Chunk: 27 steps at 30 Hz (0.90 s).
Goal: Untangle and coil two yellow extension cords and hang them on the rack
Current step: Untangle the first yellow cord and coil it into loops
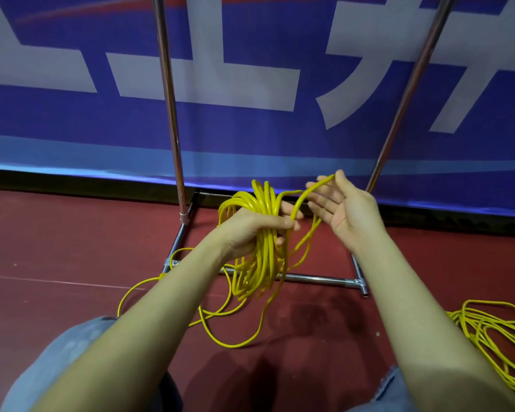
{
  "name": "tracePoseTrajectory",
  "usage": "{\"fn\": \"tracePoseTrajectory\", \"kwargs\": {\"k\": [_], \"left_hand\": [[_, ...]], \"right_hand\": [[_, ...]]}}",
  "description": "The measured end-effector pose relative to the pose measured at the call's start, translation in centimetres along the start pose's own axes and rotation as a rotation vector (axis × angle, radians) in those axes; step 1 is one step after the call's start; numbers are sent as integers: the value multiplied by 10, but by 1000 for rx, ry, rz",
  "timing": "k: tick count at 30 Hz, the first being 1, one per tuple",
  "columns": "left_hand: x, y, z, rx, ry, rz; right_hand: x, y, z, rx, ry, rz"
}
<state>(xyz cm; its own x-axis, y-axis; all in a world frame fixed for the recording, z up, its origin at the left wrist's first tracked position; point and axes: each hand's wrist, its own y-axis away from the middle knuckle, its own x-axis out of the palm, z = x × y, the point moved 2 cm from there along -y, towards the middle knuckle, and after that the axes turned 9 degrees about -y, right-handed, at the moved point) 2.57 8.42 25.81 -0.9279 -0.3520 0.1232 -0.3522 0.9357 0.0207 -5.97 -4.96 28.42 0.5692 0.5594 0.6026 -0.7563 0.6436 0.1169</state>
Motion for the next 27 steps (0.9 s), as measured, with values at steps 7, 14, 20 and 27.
{"fn": "tracePoseTrajectory", "kwargs": {"k": [7, 14, 20, 27], "left_hand": [[-11, -9, -6, 41, 471, -306], [-23, -7, -12, 29, 568, -369], [-31, -5, -11, 21, 492, -367], [-27, -4, -13, -11, 486, -271]], "right_hand": [[-4, 11, -20, 166, 529, 208], [10, 14, -42, 118, 663, 415], [14, 5, -32, -279, 809, 288], [20, 7, -28, -112, 837, 436]]}}
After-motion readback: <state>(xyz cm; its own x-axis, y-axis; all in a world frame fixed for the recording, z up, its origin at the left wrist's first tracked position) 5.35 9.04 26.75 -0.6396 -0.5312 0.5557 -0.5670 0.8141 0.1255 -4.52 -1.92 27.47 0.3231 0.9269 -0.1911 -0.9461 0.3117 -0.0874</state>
